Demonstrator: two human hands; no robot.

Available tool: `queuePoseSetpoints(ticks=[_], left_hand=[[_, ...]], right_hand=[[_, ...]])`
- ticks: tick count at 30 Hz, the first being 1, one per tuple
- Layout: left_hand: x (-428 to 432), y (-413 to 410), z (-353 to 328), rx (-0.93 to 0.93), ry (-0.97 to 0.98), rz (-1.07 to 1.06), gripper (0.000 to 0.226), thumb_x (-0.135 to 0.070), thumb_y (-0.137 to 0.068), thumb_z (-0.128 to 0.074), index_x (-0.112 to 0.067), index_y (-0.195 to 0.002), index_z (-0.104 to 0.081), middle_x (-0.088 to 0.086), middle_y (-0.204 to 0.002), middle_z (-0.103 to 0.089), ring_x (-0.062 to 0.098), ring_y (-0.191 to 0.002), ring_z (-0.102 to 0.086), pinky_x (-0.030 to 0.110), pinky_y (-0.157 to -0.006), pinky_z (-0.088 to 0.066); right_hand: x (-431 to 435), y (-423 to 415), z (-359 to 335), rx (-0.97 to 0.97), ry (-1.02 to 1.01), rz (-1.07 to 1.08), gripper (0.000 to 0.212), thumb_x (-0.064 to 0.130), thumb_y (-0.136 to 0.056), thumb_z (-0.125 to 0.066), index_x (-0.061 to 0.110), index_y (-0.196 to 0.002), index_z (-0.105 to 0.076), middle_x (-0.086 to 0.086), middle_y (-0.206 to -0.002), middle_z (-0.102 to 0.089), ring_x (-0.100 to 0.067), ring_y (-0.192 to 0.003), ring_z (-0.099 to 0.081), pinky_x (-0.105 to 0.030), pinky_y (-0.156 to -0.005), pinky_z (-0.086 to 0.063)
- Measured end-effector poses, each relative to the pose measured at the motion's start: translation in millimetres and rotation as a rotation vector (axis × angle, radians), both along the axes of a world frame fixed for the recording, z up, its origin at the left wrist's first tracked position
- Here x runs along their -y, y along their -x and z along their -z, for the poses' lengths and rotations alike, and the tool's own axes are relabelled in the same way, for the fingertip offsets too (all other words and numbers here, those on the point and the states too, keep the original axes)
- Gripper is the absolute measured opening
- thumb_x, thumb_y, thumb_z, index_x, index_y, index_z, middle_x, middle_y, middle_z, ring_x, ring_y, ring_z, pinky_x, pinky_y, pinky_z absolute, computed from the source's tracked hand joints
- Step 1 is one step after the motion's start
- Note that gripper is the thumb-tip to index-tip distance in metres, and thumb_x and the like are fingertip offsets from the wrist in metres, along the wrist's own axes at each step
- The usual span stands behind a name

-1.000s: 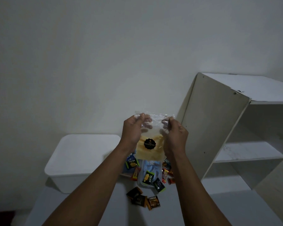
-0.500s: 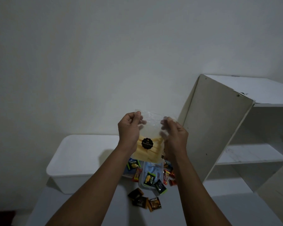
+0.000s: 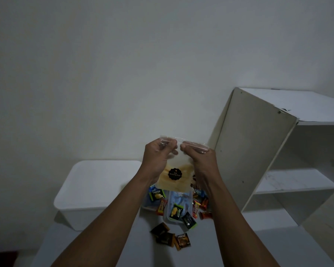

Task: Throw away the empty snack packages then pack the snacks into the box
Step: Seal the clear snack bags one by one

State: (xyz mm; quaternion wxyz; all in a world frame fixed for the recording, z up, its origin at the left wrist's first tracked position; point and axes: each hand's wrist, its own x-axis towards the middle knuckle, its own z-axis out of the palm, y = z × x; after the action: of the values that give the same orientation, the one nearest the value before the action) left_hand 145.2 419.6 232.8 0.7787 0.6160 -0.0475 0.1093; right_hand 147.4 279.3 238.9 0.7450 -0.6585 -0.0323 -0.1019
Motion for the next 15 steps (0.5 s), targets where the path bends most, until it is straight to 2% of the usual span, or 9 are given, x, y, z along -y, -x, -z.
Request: queuePoseSetpoints(ticks=[4,9,12,15], left_hand=[[1.2,1.0,0.5,-0.014,0.024,0.011,0.006,-0.017,-0.090,-0.068,-0.011,-0.091,-0.071,0.000,-0.080,-0.073,0.018,-0.075,-0.069,0.035,-0.079,-0.056],[1.2,0.6,0.7,0.019,-0.038,0.060,0.006,-0.016,-0.088,-0.071,-0.017,-0.086,-0.077,0.003,-0.084,-0.075,0.018,-0.075,-0.066,0.042,-0.083,-0.055],[3.1,0.8,0.9,0.012,-0.008,0.049,0.013,-0.016,-0.089,-0.069,-0.020,-0.080,-0.078,0.001,-0.083,-0.074,0.017,-0.074,-0.064,0.041,-0.081,-0.052],[5.8,0.9,0.1,0.004,0.007,0.020,0.010,-0.017,-0.090,-0.068,-0.017,-0.084,-0.076,0.000,-0.081,-0.074,0.016,-0.074,-0.065,0.038,-0.079,-0.052]], right_hand=[[-1.2,0.9,-2.1,0.008,-0.020,0.023,0.016,0.010,-0.082,-0.078,0.002,-0.096,-0.077,-0.009,-0.087,-0.078,-0.003,-0.075,-0.071,-0.009,-0.064,-0.050],[-4.1,2.1,-2.7,0.018,-0.003,-0.001,0.008,0.011,-0.081,-0.079,0.007,-0.088,-0.079,-0.006,-0.088,-0.078,-0.014,-0.087,-0.073,-0.028,-0.081,-0.056],[-4.2,2.3,-3.2,0.032,0.006,-0.009,0.009,0.011,-0.082,-0.078,0.006,-0.089,-0.079,-0.007,-0.088,-0.078,-0.016,-0.088,-0.073,-0.027,-0.080,-0.055],[-3.1,1.4,-3.4,0.037,0.024,-0.009,0.011,0.012,-0.084,-0.076,0.004,-0.092,-0.079,-0.008,-0.089,-0.078,-0.018,-0.090,-0.073,-0.025,-0.081,-0.055]])
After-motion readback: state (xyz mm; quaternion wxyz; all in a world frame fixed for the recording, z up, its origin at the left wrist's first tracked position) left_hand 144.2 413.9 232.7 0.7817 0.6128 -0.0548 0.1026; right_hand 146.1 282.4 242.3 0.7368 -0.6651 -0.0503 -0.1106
